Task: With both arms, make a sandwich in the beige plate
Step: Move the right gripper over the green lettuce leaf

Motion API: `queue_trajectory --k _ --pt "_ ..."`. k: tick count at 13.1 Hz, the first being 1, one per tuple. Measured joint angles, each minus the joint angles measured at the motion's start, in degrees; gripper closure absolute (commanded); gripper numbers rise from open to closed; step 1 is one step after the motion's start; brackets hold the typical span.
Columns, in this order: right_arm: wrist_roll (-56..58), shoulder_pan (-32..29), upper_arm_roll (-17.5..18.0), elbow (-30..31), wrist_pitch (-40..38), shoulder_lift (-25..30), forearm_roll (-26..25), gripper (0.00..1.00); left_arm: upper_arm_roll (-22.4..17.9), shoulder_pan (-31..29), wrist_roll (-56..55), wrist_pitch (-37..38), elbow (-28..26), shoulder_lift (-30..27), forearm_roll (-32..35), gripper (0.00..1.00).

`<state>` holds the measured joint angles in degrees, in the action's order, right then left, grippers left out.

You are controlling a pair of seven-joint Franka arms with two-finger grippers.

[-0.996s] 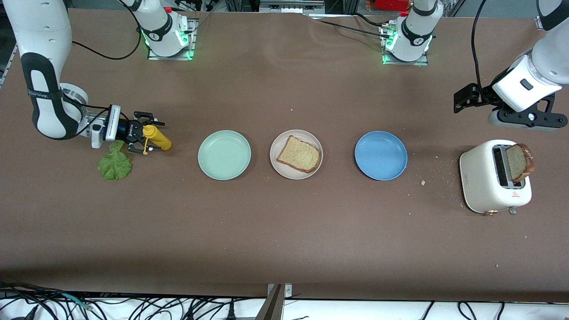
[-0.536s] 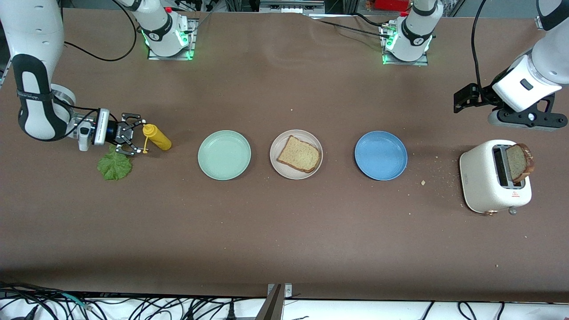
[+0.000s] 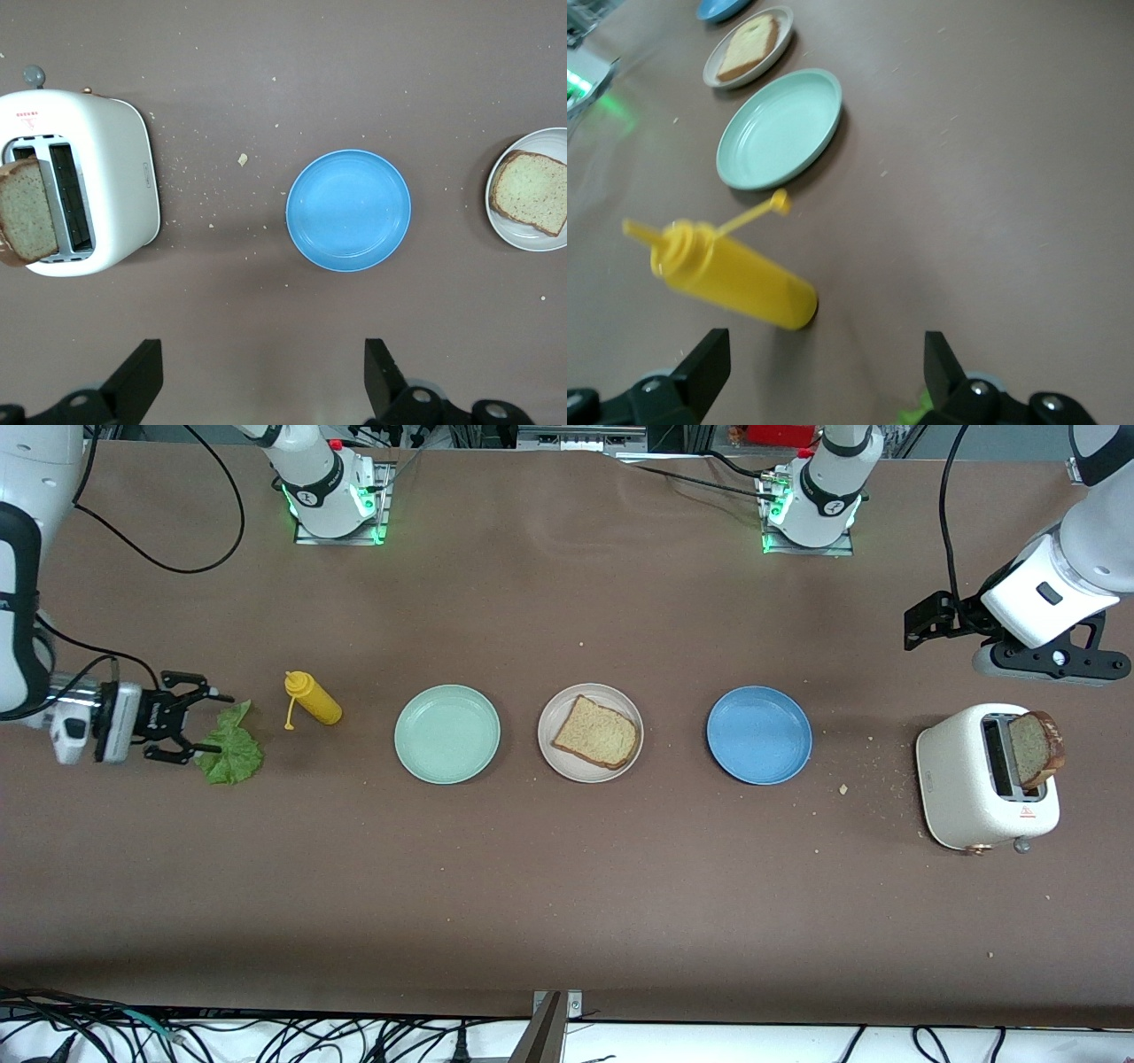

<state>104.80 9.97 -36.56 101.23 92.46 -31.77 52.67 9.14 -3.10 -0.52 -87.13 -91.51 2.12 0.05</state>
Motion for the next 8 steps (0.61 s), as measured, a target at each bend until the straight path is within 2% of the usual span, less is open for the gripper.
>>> queue_trajectory --k 4,8 --pt "-22.39 1.08 0.01 -13.3 -5.44 0.22 -4.36 0.03 0.0 0.0 0.0 0.0 0.0 0.0 0.0 0.0" --pt "-42.44 4.33 0.01 -20.69 -8.65 1.69 -10.23 0.02 0.0 0.0 0.0 0.0 0.0 0.0 0.0 0.0"
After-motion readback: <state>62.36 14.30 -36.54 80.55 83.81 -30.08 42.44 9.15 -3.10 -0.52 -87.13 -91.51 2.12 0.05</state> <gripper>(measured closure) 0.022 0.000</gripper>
